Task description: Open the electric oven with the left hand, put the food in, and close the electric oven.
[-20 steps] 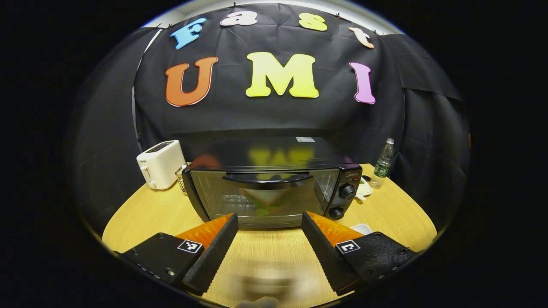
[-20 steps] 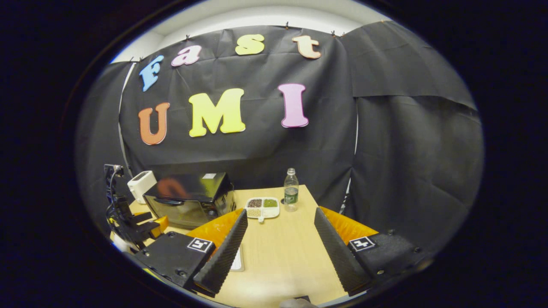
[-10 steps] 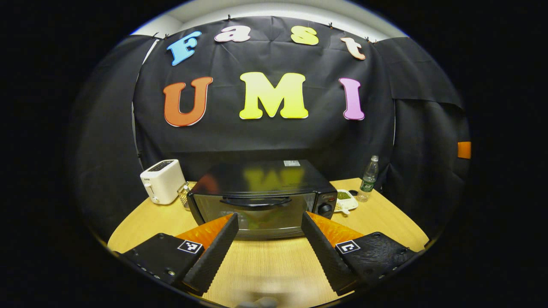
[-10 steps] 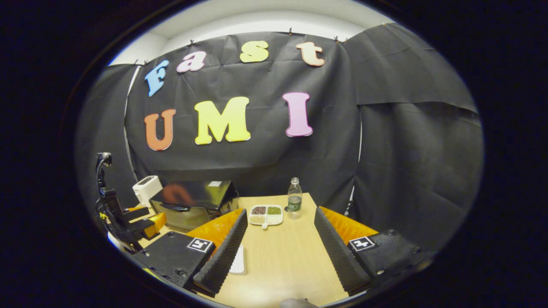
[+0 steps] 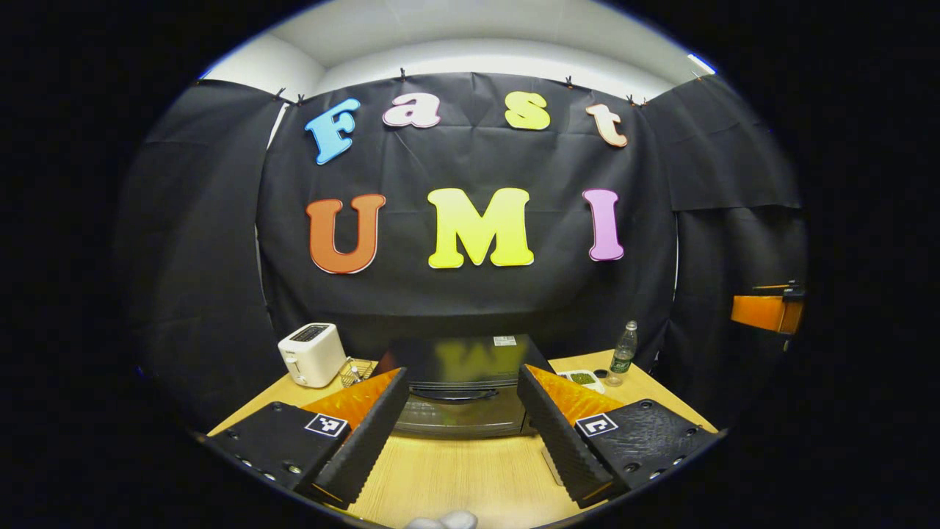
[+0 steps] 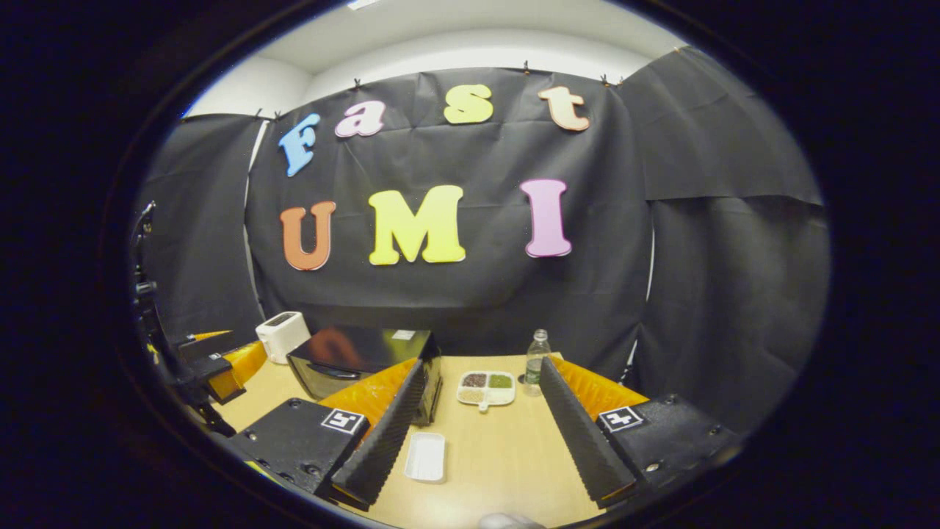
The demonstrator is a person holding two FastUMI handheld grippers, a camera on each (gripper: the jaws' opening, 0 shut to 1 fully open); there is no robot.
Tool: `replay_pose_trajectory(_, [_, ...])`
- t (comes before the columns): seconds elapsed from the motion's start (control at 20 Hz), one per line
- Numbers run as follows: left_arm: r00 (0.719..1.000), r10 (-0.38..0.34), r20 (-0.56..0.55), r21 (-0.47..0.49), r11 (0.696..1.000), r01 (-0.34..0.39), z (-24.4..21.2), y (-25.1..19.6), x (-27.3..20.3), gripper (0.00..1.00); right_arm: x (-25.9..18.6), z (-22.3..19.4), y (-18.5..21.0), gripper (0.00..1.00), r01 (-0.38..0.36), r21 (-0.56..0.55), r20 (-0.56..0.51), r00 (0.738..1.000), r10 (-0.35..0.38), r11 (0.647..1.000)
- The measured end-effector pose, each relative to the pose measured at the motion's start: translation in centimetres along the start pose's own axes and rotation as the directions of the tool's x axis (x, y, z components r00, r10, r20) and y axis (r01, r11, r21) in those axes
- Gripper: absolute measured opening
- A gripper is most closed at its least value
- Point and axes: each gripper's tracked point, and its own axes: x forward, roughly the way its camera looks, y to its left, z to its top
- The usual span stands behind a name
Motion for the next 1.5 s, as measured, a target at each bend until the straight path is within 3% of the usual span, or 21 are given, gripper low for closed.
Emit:
replay_pose_trajectory(0.4, [0.994, 0.109, 0.03, 0.014, 0.994, -0.109, 3.4, 4.5, -4.7, 0.97, 0.0, 3.4, 4.4, 0.9, -0.087, -0.011, 0.055, 0.995, 0.087, 0.996])
replay_pose_trajectory(0.7, [0.986, 0.156, 0.059, -0.002, 0.988, -0.156, 6.0, 6.9, -6.9, 0.97, -0.4, 5.5, 6.4, 0.89, -0.108, -0.03, 0.094, 0.989, 0.111, 0.994])
replay_pose_trajectory(1.2, [0.986, 0.129, 0.108, -0.022, 0.992, -0.127, 9.0, 7.0, -8.1, 1.0, -2.2, 7.6, 8.4, 0.89, -0.117, -0.041, 0.134, 0.984, 0.121, 0.992])
replay_pose_trajectory(1.5, [0.99, 0.086, 0.114, -0.032, 0.996, -0.083, 9.8, 6.1, -7.8, 0.97, -3.3, 7.3, 7.8, 0.89, -0.074, -0.051, 0.133, 0.988, 0.08, 0.996])
